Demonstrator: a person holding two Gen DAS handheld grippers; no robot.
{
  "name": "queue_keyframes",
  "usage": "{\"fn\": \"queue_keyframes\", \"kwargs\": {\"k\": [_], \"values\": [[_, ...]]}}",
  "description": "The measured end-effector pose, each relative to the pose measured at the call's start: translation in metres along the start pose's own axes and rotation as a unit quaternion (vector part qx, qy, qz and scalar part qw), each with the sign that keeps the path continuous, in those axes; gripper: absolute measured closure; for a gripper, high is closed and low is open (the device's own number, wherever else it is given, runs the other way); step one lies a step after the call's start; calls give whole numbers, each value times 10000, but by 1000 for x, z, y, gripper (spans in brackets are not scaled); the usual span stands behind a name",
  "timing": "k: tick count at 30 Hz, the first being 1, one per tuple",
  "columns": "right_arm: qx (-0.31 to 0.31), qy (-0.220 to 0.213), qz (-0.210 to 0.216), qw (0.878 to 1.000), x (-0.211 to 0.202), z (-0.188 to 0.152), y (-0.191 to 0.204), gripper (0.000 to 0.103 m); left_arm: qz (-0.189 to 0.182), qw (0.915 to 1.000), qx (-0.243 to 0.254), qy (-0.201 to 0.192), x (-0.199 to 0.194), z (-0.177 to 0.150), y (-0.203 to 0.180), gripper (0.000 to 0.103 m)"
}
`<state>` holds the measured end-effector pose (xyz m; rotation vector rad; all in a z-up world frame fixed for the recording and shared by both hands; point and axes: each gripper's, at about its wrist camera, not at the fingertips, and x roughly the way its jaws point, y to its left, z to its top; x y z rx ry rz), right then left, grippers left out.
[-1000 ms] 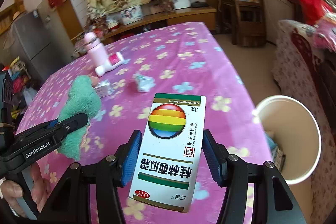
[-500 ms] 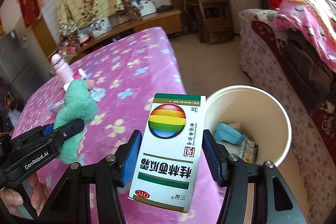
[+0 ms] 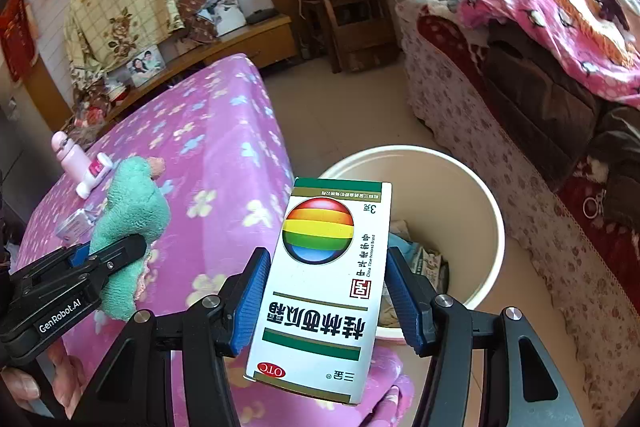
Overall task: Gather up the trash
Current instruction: 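Carry the towel and medicine box over the white bucket with both grippers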
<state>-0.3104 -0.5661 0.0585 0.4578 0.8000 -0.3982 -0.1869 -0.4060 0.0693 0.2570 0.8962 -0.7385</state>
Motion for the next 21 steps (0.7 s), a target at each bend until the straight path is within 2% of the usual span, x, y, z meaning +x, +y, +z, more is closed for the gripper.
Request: {"fn": "queue_keyframes", "kwargs": {"k": [14, 21], "values": [[182, 155, -147, 9996, 17, 0, -28, 47, -200, 9996, 121, 185, 29, 9, -24, 72], [297, 243, -212, 9990, 26, 0, -41, 47, -422, 9984, 73, 358, 45, 11, -30, 72]]}}
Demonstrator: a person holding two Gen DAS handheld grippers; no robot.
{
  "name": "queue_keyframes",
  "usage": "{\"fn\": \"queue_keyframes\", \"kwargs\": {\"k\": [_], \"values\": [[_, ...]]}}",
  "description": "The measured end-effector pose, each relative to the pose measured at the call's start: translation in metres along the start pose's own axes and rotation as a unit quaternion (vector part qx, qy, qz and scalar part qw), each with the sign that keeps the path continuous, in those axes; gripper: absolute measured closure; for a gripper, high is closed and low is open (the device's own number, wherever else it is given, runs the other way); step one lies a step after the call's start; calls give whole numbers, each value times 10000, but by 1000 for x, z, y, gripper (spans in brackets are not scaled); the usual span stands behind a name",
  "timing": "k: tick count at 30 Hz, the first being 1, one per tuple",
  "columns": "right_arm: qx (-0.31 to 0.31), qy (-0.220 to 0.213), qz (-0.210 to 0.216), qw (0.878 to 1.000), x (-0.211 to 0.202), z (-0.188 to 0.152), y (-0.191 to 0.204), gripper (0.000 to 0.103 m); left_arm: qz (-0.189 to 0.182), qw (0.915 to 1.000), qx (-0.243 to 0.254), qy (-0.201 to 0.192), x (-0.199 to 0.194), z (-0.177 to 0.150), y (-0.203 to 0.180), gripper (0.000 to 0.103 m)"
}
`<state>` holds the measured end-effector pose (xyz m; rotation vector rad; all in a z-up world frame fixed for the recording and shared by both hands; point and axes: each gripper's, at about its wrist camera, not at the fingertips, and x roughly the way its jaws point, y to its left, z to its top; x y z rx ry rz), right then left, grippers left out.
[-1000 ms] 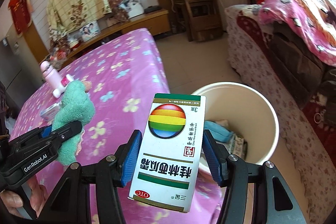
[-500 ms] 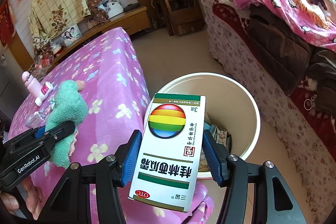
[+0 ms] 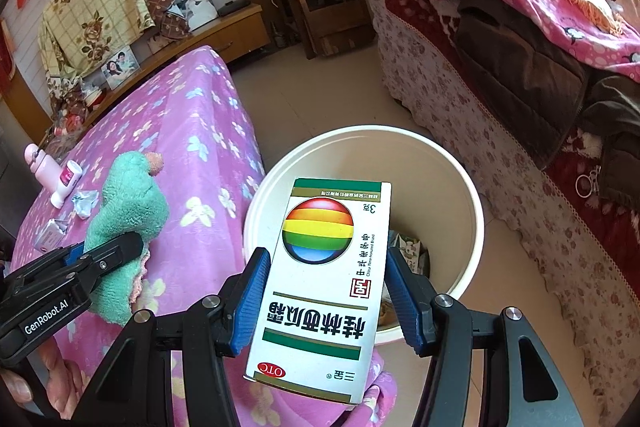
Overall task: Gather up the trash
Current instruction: 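Carry the towel and medicine box over the white bucket with both grippers, then open both grippers to drop the towel and box into the bucket, then move both tools back over the table toward the remaining trash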
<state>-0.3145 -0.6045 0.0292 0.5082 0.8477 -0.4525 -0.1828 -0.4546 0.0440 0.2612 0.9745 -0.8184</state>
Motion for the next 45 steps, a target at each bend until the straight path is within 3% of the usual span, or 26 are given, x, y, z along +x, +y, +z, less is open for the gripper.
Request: {"fn": "queue_keyframes", "kwargs": {"k": [14, 18, 22, 24, 31, 35, 45], "values": [[211, 33, -106, 9997, 20, 8, -24, 47, -300, 9994, 159, 39, 17, 10, -24, 71], [347, 36, -219, 9991, 26, 14, -31, 43, -427, 9990, 113, 42, 21, 12, -24, 63], [423, -40, -275, 9987, 23, 13, -33, 38, -647, 9978, -45, -112, 17, 12, -19, 44], [461, 40, -254, 9986, 24, 10, -35, 38, -749, 9970, -166, -139, 15, 13, -15, 43], [358, 270, -109, 9989, 25, 1, -21, 38, -533, 9983, -140, -195, 4, 8, -2, 43], [190, 295, -33, 9994, 23, -3, -5, 38, -225, 9994, -112, -253, -5, 2, 14, 43], [-320, 401, 449, 9977, 21, -6, 66, 38, 499, 9967, -536, -357, -39, -17, 103, 43]]}}
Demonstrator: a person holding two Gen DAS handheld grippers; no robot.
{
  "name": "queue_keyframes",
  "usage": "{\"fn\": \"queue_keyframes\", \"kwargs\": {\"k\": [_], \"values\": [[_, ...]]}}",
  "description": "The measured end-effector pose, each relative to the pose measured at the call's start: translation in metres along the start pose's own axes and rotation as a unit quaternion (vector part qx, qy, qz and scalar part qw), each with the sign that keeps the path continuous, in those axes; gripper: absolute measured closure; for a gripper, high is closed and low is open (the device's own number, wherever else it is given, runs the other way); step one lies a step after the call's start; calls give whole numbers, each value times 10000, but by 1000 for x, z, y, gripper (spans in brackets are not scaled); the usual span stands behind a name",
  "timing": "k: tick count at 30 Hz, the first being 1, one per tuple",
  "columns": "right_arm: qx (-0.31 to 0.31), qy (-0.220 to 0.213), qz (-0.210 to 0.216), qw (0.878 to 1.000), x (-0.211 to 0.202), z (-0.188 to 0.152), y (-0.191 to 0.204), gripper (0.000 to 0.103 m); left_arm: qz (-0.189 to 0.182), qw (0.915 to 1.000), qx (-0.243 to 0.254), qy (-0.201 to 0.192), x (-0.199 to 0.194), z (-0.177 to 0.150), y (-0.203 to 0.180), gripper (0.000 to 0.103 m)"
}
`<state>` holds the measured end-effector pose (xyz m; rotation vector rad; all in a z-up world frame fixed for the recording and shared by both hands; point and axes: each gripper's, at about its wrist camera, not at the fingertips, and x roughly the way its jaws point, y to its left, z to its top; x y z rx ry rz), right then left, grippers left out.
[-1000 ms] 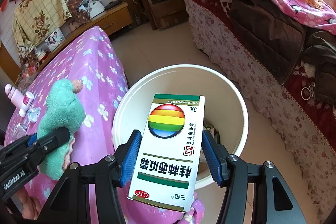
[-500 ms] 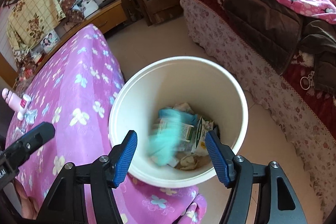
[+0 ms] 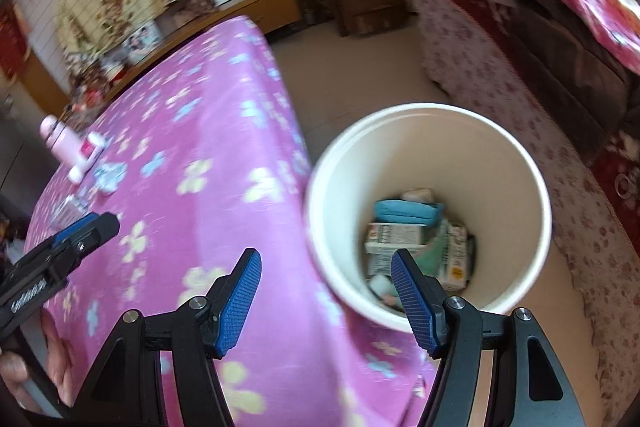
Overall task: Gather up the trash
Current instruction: 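Move both tools back over the table toward the remaining trash, then grasp the white medicine box with the left gripper while the right grasps the clear wrapper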
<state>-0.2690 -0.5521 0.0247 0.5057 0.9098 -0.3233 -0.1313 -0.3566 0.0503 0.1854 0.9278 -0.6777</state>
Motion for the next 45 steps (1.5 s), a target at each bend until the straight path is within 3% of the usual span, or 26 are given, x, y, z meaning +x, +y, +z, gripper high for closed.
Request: {"fn": "queue_keyframes", "kwargs": {"k": [8, 12, 17, 21, 23, 25, 31, 37, 41, 45], "values": [[-501, 155, 257, 9983, 14, -2, 60, 38, 569, 9971, -493, -119, -28, -2, 86, 43], [-701, 267, 387, 9964, 23, -5, 87, 38, 977, 9918, -803, -189, -47, 2, 142, 43], [-989, 314, 503, 9933, 26, -8, 117, 38, 1835, 9732, -1351, -296, -65, 9, 228, 43], [-1129, 327, 520, 9917, 25, -10, 131, 38, 2257, 9548, -1908, -310, -64, 17, 296, 43], [-1153, 352, 525, 9913, 25, -10, 136, 38, 2321, 9506, -2054, -200, -56, 17, 316, 43], [-1168, 374, 537, 9910, 26, -10, 139, 38, 2275, 9511, -2088, 19, -42, 15, 326, 43], [-1259, 412, 530, 9898, 29, -7, 149, 38, 1224, 9744, -1871, 218, -49, -17, 303, 43], [-1263, 449, 631, 9890, 34, -9, 159, 37, 661, 9906, -1201, 37, -68, -17, 260, 43], [-1325, 521, 631, 9878, 35, -16, 164, 37, 901, 9911, -974, 87, -53, 2, 253, 41], [-1325, 509, 586, 9881, 33, -16, 164, 37, 1404, 9806, -1354, 169, -23, 20, 279, 41]]}}
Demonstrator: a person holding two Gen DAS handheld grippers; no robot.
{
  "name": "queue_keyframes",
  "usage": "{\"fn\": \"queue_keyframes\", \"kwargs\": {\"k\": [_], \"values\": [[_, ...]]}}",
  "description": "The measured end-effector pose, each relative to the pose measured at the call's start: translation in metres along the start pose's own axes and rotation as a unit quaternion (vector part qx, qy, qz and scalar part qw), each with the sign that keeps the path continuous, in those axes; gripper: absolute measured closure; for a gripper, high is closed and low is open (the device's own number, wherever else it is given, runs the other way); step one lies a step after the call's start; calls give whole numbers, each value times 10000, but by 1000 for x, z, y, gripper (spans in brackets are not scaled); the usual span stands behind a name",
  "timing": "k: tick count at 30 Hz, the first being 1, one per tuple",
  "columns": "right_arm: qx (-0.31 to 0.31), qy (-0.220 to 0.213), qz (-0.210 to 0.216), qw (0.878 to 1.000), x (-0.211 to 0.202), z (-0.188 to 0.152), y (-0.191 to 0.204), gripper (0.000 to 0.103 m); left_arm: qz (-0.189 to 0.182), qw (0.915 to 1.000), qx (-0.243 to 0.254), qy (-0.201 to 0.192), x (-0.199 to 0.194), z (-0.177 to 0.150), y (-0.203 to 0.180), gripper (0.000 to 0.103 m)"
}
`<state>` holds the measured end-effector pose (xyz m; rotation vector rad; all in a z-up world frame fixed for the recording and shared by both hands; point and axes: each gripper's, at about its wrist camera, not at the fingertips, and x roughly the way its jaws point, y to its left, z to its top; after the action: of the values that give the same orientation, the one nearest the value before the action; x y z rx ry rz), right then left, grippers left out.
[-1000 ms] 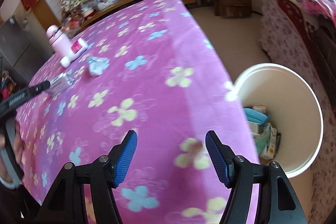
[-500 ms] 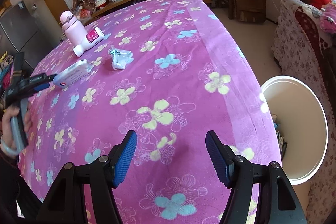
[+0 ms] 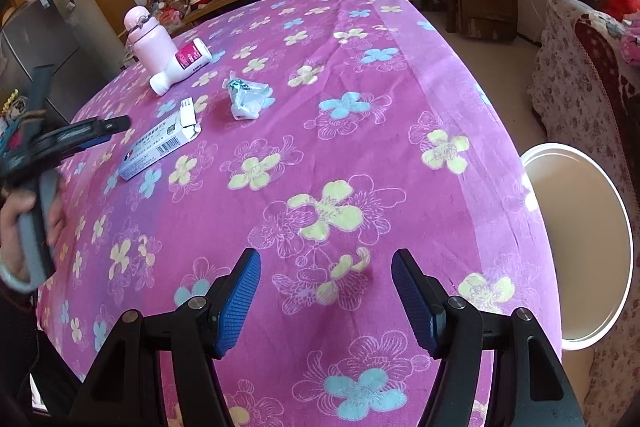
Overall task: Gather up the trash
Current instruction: 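Grasp the white medicine box with the left gripper while the right grasps the clear wrapper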
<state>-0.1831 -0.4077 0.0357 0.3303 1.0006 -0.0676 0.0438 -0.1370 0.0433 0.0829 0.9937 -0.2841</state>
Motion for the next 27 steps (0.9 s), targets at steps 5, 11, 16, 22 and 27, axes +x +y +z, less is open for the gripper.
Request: {"fn": "queue_keyframes", "kwargs": {"k": [5, 11, 16, 22, 27], "values": [[-70, -222, 10, 9997, 2, 21, 8, 37, 176, 9988, -228, 405, 22, -15, 12, 42], [-527, -414, 156, 9976, 41, 70, 38, 28, -656, 9964, 182, 506, -14, -65, -7, 42], [-644, -350, 351, 9967, 81, 109, 62, 28, -1220, 9912, 294, 422, -41, -85, -18, 42], [-756, -195, 338, 9964, 106, 121, 72, 76, -1084, 9936, 230, 204, -47, -77, -26, 41], [-636, -398, 312, 9967, 78, 101, 58, 79, -1104, 9935, 204, 187, -33, -70, -44, 41]]}}
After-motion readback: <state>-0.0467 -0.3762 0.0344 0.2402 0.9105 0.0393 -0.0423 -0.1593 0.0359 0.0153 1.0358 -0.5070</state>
